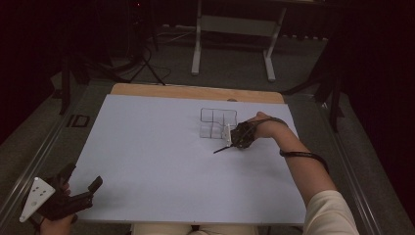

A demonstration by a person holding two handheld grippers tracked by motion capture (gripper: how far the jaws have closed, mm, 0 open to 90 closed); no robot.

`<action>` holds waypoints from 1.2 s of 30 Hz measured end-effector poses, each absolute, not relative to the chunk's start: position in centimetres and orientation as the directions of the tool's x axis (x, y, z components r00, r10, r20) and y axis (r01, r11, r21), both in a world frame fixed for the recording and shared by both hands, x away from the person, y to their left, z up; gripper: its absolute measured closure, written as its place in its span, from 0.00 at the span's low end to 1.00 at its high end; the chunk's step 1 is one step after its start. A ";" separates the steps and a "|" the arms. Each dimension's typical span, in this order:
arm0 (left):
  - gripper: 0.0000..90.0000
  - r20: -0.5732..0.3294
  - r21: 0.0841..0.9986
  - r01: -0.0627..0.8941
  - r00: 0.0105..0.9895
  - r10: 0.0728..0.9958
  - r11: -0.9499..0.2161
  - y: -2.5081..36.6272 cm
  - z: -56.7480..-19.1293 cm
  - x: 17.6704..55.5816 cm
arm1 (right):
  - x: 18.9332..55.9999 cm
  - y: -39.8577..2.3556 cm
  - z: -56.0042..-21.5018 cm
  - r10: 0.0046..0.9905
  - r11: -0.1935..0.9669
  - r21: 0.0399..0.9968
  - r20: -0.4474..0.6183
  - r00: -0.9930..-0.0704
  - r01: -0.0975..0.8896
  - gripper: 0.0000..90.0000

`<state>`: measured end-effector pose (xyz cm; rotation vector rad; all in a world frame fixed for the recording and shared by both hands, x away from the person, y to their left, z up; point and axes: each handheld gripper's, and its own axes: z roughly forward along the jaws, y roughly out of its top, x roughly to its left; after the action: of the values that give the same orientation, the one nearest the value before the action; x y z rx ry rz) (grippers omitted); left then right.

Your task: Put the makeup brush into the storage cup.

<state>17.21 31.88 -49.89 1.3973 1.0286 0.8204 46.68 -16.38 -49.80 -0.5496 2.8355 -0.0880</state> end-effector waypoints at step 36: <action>0.02 -0.080 0.991 0.130 0.375 0.924 0.034 31.7 -49.9 17.4 | 47.7 -16.0 -48.4 -0.377 0.923 -0.124 -0.104 -0.920 -0.365 0.94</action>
<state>17.43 31.69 -49.92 1.4122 1.0271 0.8170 47.70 -16.02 -48.38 -0.5728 2.9564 -0.1549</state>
